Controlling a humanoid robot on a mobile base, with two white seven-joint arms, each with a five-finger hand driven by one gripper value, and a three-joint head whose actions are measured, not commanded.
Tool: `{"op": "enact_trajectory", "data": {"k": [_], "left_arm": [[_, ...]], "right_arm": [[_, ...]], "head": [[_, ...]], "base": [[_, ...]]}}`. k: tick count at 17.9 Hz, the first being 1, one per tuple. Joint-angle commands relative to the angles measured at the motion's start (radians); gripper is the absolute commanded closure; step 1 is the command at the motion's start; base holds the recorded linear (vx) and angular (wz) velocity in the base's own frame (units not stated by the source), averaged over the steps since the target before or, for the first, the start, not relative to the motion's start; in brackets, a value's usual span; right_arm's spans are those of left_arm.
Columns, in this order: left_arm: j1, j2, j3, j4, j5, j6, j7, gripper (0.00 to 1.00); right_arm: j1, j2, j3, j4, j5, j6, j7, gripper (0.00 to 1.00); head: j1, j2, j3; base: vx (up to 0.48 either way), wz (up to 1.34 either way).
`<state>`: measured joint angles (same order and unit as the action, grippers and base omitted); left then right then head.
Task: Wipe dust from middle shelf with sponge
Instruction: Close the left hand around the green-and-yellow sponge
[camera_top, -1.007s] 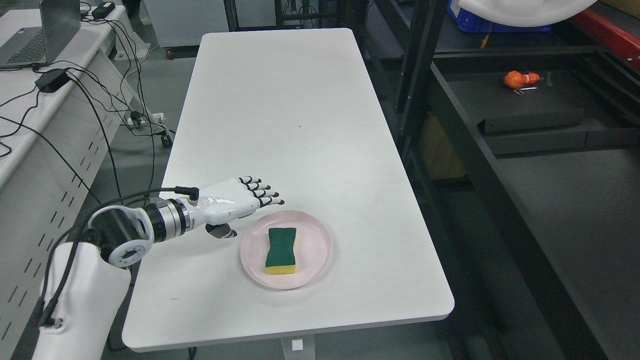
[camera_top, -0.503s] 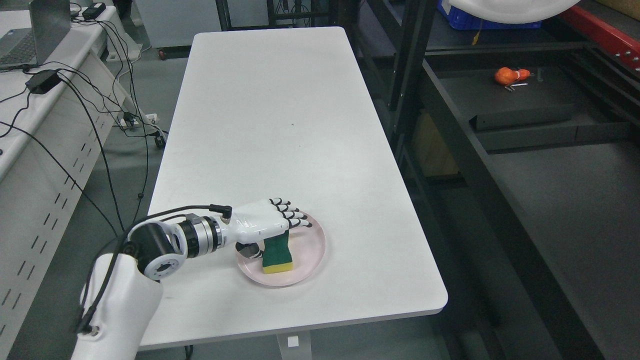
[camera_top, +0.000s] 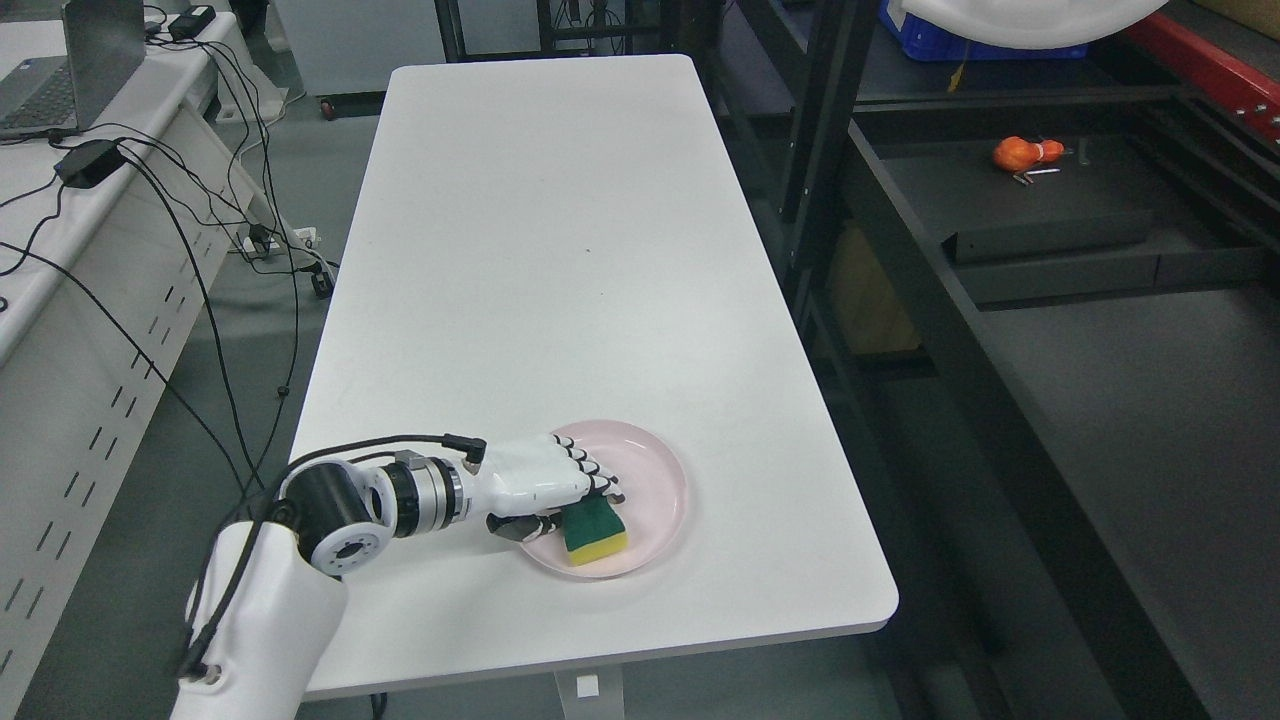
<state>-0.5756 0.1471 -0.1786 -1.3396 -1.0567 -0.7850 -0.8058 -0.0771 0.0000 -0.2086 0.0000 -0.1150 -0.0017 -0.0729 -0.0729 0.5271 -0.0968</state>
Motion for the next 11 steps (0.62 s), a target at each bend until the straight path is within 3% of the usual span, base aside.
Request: {"op": "enact_trajectory", "data": {"k": [1,6,11], "left_arm": [[0.014,-0.015,0.024,0.026,0.165,0.000,-0.039,0.72],[-0.004,-0.021,0.128,0.030,0.188,0.000,-0.064,0.90],[-0.041,-0.009,0.257,-0.007,0.224,0.000,-0.066,0.95]], "right_arm": [[0.000,-0.017,0.000,-0.017,0.000,0.072,0.001,0.00],[0.000,-0.017,0.000,-0.017,0.000,0.072,0.001,0.00],[-0.001,-0.017,0.000,-0.017,0.000,0.072,0.001,0.00]], "head": [[0.0000,0.000,0.000],[0.0000,0.000,0.000],[0.0000,0.000,0.000]], "base": [[0.000,0.00],[0.000,0.00],[0.000,0.00]]}}
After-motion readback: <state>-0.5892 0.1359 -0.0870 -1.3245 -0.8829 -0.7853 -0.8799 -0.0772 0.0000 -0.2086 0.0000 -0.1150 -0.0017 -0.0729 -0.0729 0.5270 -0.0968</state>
